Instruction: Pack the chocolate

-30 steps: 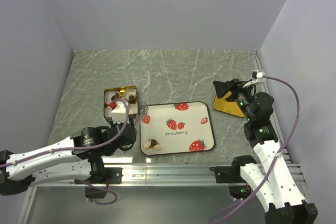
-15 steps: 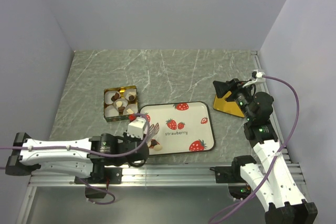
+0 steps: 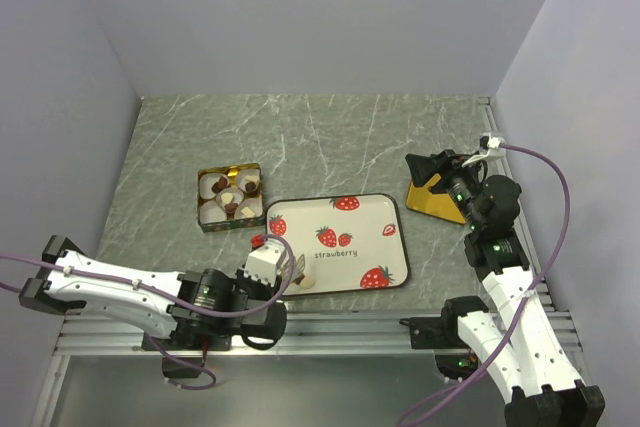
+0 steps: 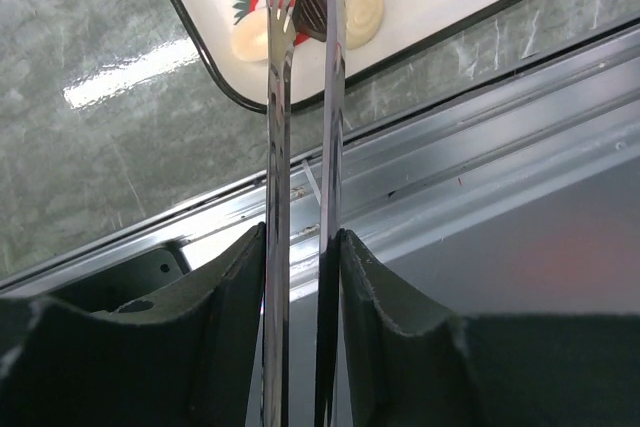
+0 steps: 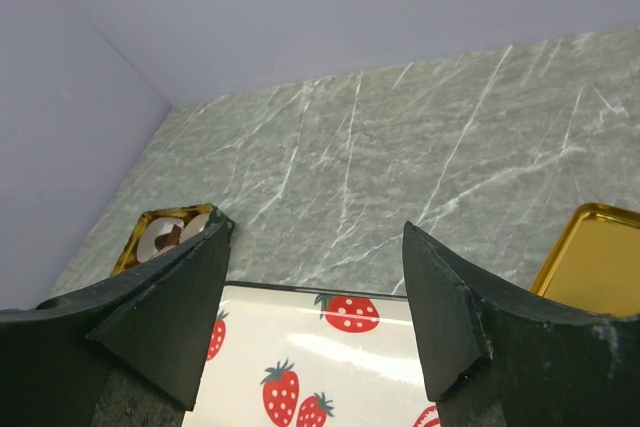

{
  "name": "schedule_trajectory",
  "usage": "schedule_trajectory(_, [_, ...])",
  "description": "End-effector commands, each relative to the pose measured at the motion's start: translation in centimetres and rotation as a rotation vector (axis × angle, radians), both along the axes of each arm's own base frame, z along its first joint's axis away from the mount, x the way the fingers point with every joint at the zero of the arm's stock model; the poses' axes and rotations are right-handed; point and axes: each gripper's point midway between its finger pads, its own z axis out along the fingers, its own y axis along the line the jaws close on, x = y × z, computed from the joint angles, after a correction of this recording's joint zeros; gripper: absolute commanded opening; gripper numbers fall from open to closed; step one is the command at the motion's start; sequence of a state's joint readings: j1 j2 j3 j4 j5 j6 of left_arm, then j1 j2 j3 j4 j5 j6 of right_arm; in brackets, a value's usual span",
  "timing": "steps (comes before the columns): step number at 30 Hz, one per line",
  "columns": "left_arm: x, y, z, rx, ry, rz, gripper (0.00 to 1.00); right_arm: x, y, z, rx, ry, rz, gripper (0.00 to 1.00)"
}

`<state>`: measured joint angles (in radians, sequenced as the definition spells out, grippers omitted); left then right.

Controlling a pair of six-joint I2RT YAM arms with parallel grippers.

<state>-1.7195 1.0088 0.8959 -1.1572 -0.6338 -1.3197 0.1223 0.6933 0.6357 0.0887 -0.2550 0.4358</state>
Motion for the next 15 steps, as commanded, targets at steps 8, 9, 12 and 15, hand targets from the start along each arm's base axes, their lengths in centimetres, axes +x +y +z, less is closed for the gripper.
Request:
schedule_trajectory(8, [-0.2,0.8,0.7,0.019,0.003,0.057,0.4,-0.1,0.1,2.8,-0.005,-0.08,0.005,0.76])
schedule_trajectory(9, [-0.2,1.0,0.6,0.025,0.003,0.066,0.41,-0.1,0.2,2.8,-0.005,-0.078,0.007,0.76])
schedule_trajectory(12, [-0.2,1.0,0.5,0.024,0.0,0.056,0.41,-0.1,0.2,2.8,-0.005,-0.078,0.009,0.76])
schedule_trajectory(15, [-0.4,0.3,0.5,0.02,0.003,0.028,0.41,-0.2,0.2,2.9,-0.004,-0.079,0.009,0.76])
